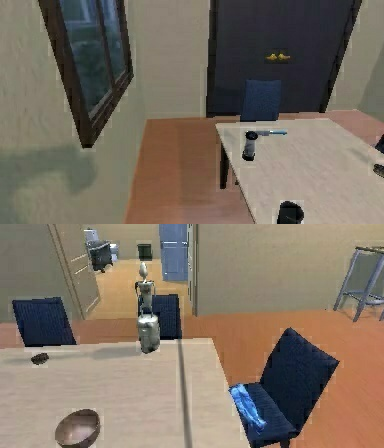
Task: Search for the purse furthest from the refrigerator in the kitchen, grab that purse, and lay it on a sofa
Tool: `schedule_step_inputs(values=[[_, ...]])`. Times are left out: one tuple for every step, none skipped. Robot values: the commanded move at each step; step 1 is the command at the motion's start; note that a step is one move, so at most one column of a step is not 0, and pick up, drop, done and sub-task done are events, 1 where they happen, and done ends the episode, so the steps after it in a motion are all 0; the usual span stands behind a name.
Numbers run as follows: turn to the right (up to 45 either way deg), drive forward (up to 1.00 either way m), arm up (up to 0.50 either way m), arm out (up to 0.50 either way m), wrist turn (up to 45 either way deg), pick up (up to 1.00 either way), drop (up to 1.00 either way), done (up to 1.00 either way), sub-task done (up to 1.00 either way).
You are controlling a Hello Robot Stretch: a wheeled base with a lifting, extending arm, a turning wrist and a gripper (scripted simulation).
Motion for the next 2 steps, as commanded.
schedule_step_inputs(values=[[21.0,0.0,0.0,0.0,0.0,0.0,0.0,0.0,0.0],[0.0,0.0,0.5,0.0,0.0,0.0,0.0,0.0,0.0]])
